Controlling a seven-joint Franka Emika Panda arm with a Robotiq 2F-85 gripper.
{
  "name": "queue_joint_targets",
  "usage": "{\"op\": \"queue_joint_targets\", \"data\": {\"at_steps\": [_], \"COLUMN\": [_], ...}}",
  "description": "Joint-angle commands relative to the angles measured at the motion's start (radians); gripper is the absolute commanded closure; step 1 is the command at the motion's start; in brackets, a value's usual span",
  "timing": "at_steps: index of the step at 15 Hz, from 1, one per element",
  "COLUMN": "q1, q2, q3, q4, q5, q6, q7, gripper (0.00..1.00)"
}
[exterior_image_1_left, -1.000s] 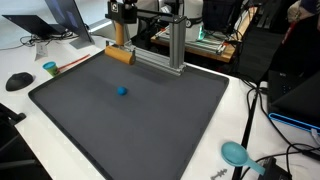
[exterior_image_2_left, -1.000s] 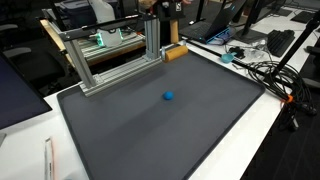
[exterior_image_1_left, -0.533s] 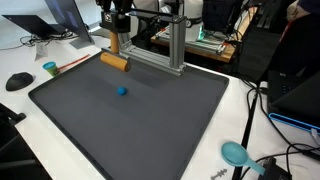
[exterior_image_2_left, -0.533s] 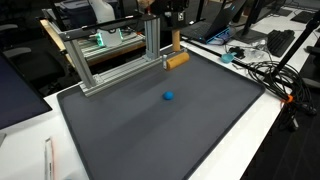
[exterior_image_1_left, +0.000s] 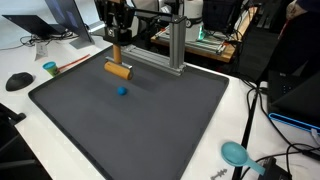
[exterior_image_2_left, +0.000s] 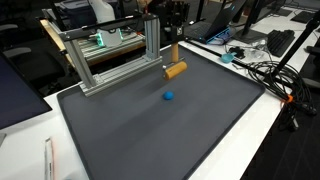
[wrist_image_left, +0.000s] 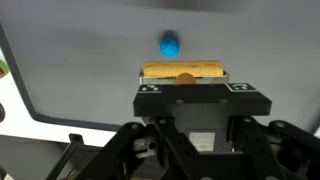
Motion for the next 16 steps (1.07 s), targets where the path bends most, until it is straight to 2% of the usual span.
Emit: {"op": "queue_joint_targets", "data": {"at_steps": [1, 8, 16], "q1": [0.008, 0.0, -0.005], "q2": [0.06, 0.155, 0.197], "q3": [-0.018, -0.024, -0.033], "q4": [0.01, 0.023, 0.036], "q5": [0.012, 0.043, 0.038], "q6": [0.069, 0.098, 0.123], "q7": [-0.052, -0.116, -0.139], "gripper": [0.78, 0.78, 0.78]}}
